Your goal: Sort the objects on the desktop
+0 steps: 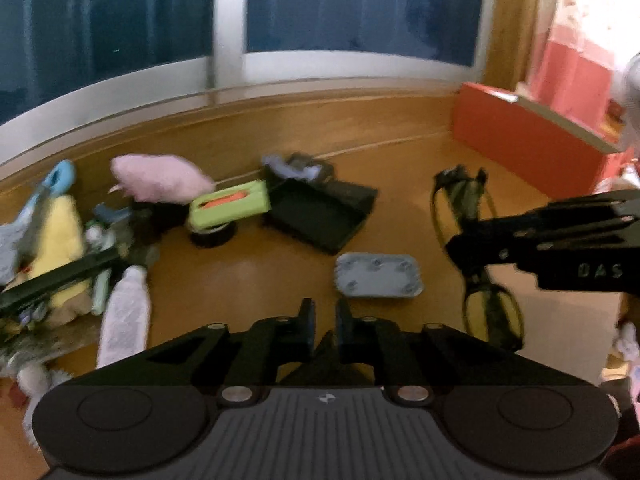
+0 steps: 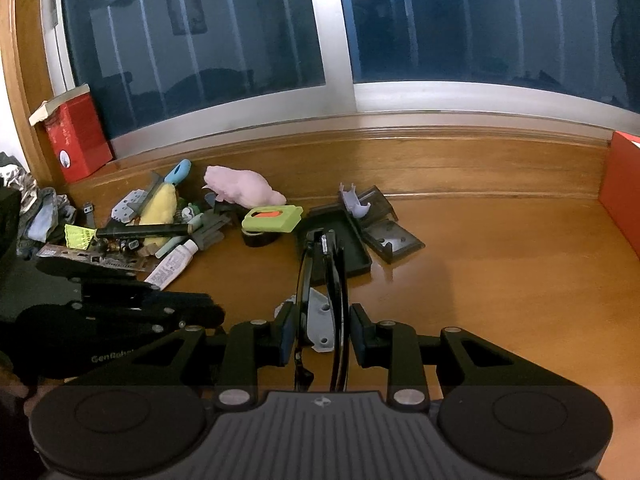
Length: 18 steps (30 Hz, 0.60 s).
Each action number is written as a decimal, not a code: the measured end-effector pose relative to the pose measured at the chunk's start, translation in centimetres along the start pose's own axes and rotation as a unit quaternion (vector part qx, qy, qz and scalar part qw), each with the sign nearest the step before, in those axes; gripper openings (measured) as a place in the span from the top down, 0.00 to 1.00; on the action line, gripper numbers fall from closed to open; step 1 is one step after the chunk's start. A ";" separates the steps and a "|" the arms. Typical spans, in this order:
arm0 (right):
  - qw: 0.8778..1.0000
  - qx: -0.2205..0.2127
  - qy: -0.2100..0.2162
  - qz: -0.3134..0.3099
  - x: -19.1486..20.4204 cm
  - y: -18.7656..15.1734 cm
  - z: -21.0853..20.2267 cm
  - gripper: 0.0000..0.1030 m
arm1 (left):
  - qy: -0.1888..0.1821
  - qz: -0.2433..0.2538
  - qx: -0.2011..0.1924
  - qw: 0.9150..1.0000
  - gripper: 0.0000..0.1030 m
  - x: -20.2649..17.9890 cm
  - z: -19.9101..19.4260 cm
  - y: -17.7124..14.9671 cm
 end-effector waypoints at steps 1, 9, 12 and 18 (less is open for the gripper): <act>1.000 0.001 0.001 -0.001 0.0 0.0 0.0 0.70 | 0.018 -0.012 0.005 1.000 0.61 0.6 -0.2 -0.3; 1.000 0.020 0.004 -0.017 -0.4 0.3 0.5 0.70 | 0.072 -0.089 0.019 0.993 0.19 2.7 -0.9 -0.9; 0.999 0.028 0.012 -0.027 -0.7 0.5 0.8 0.70 | 0.086 -0.110 0.022 0.990 0.19 2.4 -0.6 -1.2; 0.996 0.046 0.046 -0.063 -0.9 0.7 1.1 0.70 | 0.117 -0.169 0.030 0.978 0.18 1.6 0.1 -2.1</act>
Point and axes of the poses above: each gripper's, at about its wrist camera, not at the fingertips, and z roughly the way its jaws point, x to its left, y to its top, the point moved 10 cm from there along z, roughly the way its jaws point, and after that the axes turned 7 degrees about y, right-handed, at the moved point
